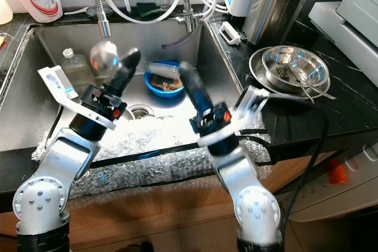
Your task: Kitchen organization
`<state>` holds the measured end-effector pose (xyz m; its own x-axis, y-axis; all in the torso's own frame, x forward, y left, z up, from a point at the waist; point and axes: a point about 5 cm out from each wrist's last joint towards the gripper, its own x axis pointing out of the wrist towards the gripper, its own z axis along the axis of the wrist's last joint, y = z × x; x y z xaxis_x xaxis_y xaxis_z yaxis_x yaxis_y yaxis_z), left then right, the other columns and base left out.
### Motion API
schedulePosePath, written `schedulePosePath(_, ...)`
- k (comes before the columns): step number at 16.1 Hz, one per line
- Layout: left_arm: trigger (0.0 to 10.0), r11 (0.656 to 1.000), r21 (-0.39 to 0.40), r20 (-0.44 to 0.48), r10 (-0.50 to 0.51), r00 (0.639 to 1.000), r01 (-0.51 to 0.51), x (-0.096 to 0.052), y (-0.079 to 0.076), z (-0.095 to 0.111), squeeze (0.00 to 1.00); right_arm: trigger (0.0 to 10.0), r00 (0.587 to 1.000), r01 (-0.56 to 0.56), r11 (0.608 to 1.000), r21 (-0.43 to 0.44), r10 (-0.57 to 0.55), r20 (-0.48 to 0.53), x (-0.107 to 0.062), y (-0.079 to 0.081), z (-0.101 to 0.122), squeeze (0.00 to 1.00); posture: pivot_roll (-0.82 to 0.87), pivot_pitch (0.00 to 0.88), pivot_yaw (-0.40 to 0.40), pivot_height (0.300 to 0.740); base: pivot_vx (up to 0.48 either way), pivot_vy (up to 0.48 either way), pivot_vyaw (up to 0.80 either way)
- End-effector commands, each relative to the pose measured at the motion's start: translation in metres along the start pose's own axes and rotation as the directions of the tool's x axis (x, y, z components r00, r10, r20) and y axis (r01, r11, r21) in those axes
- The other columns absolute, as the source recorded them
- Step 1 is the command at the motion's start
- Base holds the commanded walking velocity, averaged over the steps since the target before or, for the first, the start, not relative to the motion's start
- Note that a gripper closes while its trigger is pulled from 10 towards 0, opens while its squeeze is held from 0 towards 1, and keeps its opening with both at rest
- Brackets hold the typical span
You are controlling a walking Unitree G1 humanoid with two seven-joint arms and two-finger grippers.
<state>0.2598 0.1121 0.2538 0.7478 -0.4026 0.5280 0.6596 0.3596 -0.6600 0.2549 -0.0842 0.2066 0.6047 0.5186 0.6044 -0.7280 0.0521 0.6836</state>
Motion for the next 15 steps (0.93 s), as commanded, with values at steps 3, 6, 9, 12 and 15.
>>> schedulePosePath(3, 10.0, 1.0, -0.024, 0.027, -0.018, 0.999, 0.018, 0.001, -0.003, 0.003, 0.0, 10.0, 1.0, -0.017, 1.0, 0.025, 0.017, -0.003, 0.001, 0.004, -0.011, 0.0, 0.07, 0.138, -0.066, 0.74, 0.0, 0.0, 0.0)
schedulePosePath(6, 10.0, 0.999, -0.037, 0.037, -0.017, 0.999, 0.018, 0.001, -0.003, 0.005, 0.0, 10.0, 1.0, -0.021, 1.0, 0.022, 0.021, -0.009, 0.001, 0.004, -0.013, 0.0, 0.07, 0.134, -0.064, 0.74, 0.0, 0.0, 0.0)
schedulePosePath(9, 10.0, 0.999, -0.039, 0.019, -0.022, 1.0, 0.023, 0.0, -0.002, 0.002, 0.0, 10.0, 1.0, -0.019, 1.0, 0.021, 0.019, 0.001, 0.001, 0.003, -0.013, 0.0, 0.07, 0.128, -0.064, 0.74, 0.0, 0.0, 0.0)
schedulePosePath(12, 4.5, 0.998, -0.052, -0.012, -0.04, 0.999, 0.039, -0.001, -0.005, -0.003, 0.0, 10.0, 1.0, -0.008, 1.0, 0.018, 0.008, 0.029, 0.002, 0.001, -0.009, 0.0, 0.07, 0.123, -0.063, 0.74, 0.0, 0.0, 0.0)
schedulePosePath(15, 5.4, 0.997, -0.05, -0.046, -0.054, 0.997, 0.052, -0.002, -0.006, -0.008, 0.0, 10.0, 0.999, -0.014, 1.0, 0.021, 0.013, 0.04, 0.003, 0.001, -0.008, 0.0, 0.07, 0.124, -0.062, 0.74, 0.0, 0.0, 0.0)
